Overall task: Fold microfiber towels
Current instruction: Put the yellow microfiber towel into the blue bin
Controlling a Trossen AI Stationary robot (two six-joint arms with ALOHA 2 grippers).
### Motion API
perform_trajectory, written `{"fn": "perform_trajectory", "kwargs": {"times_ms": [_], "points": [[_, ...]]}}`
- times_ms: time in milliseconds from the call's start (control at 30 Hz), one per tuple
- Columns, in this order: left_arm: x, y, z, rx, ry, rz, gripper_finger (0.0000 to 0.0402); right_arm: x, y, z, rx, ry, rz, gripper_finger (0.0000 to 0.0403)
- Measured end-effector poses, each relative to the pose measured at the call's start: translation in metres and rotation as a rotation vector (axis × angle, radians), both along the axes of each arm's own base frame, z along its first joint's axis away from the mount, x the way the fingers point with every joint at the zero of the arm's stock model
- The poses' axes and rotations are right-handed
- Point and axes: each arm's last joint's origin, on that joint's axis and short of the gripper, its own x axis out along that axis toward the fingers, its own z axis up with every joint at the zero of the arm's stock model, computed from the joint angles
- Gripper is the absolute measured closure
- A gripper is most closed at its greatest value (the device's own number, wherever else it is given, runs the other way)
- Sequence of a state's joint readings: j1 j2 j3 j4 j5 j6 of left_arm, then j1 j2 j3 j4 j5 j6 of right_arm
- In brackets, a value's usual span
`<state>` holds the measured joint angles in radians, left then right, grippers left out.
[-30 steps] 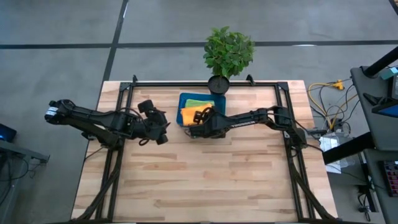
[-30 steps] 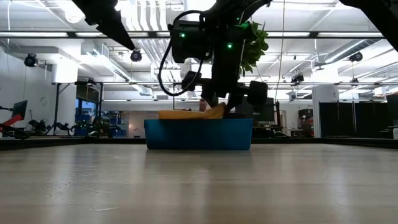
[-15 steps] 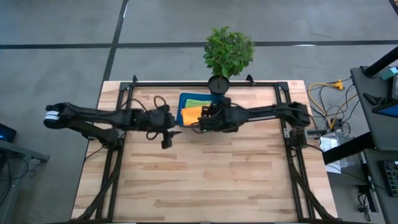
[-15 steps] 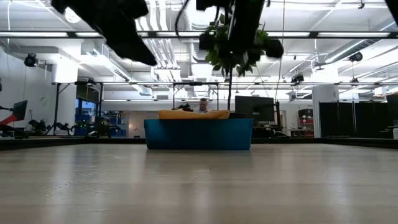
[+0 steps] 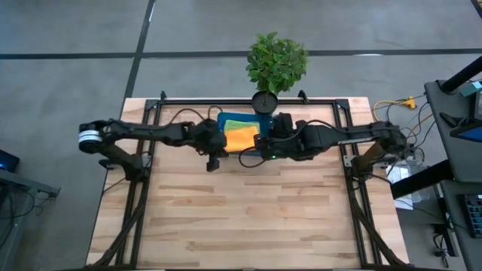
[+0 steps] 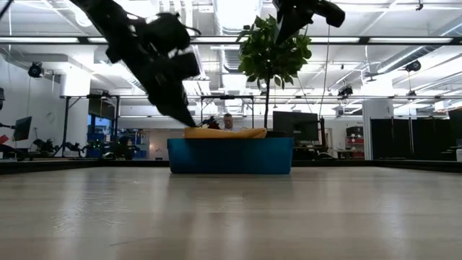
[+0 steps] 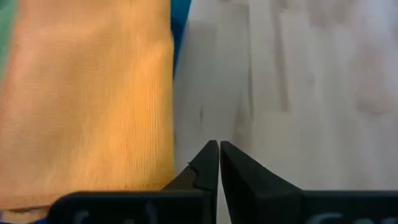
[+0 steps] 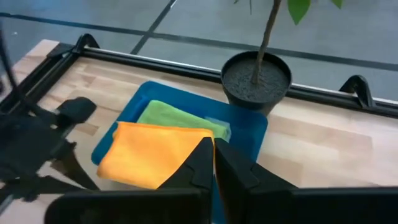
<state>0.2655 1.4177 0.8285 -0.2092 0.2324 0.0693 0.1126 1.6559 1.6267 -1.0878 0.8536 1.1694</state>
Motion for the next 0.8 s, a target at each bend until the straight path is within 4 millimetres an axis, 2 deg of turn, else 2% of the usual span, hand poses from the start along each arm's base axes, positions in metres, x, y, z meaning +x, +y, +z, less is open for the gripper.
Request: {"fn": "perform_trajectory", "kwargs": {"times_ms": [67,233,500,633,800], "points": [[0.006,0.004,-0.009,0.013,0.053,0.008,0.0401,-0.003,0.002,-0.002,-0.001,0.008,0.008,0.0394],[0.021,0.016,-0.013,0.048,0.065,0.053,0.0401,-0.003,0.009,-0.008,0.014,0.015,0.015,0.0394],[0.022,0.020,-0.009,0.109,0.067,0.076,0.0401,0.007,0.014,-0.024,0.096,0.066,0.079,0.0394],[0.023,0.024,-0.020,0.145,0.109,0.062,0.0401,0.022,0.012,-0.036,0.184,0.043,0.286,0.0394],[0.025,0.031,-0.027,0.118,0.138,0.062,0.0402,0.048,0.001,-0.047,0.245,-0.199,0.672,0.0394]]}}
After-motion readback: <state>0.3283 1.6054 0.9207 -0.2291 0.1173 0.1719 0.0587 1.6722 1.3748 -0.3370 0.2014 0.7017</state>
